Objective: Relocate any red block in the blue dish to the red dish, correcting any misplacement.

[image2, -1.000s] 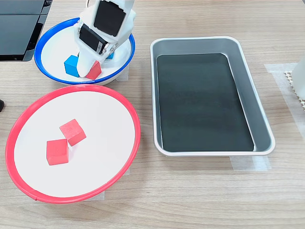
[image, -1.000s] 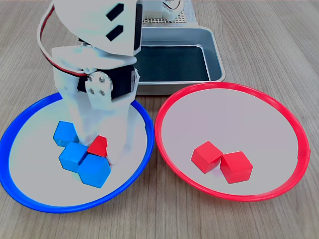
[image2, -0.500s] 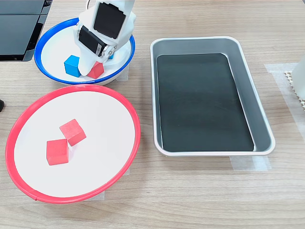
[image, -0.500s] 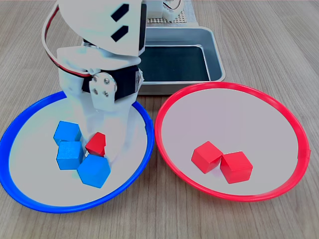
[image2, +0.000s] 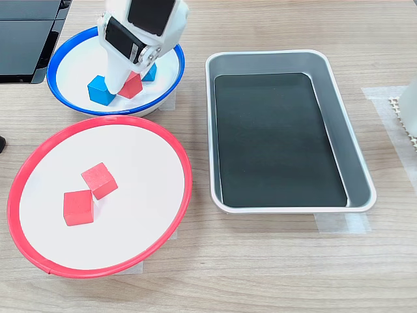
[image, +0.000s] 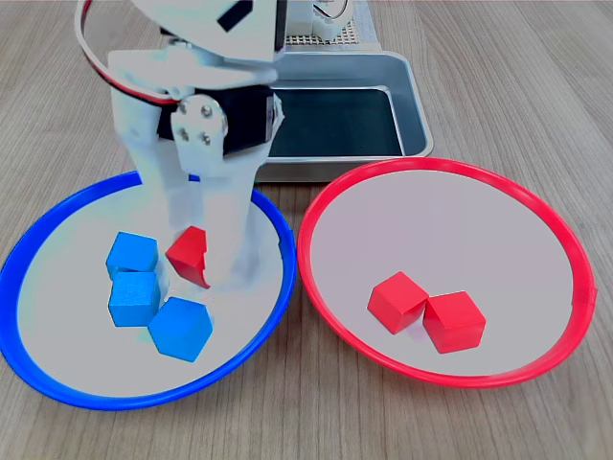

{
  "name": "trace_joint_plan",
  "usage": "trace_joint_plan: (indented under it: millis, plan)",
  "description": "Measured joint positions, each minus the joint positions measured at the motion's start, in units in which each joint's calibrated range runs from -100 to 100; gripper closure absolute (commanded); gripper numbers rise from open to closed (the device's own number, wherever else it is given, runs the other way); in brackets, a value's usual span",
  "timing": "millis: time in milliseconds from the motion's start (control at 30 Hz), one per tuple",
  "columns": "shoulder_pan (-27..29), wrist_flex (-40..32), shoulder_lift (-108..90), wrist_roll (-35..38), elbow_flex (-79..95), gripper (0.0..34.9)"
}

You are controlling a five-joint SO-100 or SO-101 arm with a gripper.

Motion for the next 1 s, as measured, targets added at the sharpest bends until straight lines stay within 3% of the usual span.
trace_joint_plan:
  millis: [500, 1000]
  plan:
    - [-6.28, 2.28, -5.97, -0.68, -2.72, 34.6]
    - [-18.94, 2.12, -5.97, -2.78, 0.82, 34.6]
